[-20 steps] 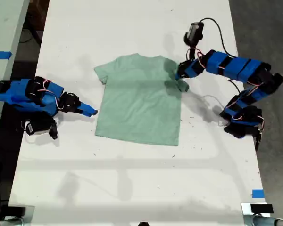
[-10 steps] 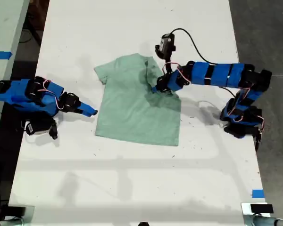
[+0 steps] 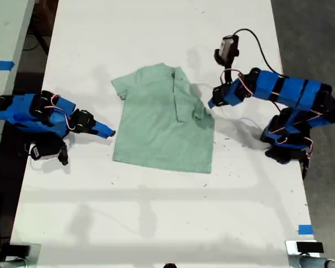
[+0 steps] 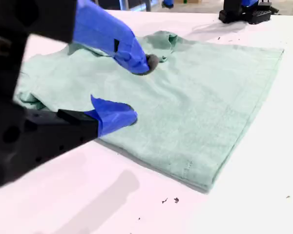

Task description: Fold t shirt

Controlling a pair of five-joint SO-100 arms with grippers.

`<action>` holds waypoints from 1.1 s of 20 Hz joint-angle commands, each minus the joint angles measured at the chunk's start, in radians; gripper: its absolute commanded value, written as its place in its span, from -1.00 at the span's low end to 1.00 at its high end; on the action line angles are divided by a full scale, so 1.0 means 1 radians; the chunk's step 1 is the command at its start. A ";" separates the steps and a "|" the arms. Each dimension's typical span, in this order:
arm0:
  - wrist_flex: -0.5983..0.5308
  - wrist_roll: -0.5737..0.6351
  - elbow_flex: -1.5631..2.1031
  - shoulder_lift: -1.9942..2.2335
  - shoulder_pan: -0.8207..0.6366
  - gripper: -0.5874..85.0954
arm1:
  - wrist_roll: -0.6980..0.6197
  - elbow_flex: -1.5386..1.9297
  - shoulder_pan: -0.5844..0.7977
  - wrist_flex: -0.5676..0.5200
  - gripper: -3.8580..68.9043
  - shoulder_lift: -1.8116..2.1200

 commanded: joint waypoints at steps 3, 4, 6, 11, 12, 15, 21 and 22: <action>0.002 0.003 0.003 0.006 -0.015 -0.69 | 0.196 0.560 -0.153 -0.055 -0.91 0.723; 0.002 0.003 0.003 0.006 -0.015 -0.69 | 0.242 0.667 -0.193 0.008 -0.91 0.934; 0.002 0.003 0.003 0.006 -0.015 -0.69 | 0.341 0.811 -0.298 0.160 -0.91 1.246; 0.002 0.003 0.002 0.006 -0.017 -0.69 | 0.549 0.951 -0.365 0.164 -0.76 1.238; 0.002 0.003 0.002 0.006 -0.015 -0.69 | 0.647 0.951 -0.351 0.209 -0.76 1.238; 0.002 0.003 0.002 0.006 -0.015 -0.69 | 0.670 0.951 -0.354 0.215 -0.72 1.238; 0.002 0.003 0.002 0.006 -0.017 -0.69 | 0.669 0.951 -0.357 0.212 -0.78 1.238; 0.002 0.003 0.002 0.006 -0.017 -0.69 | 0.669 0.951 -0.357 0.212 -0.80 1.238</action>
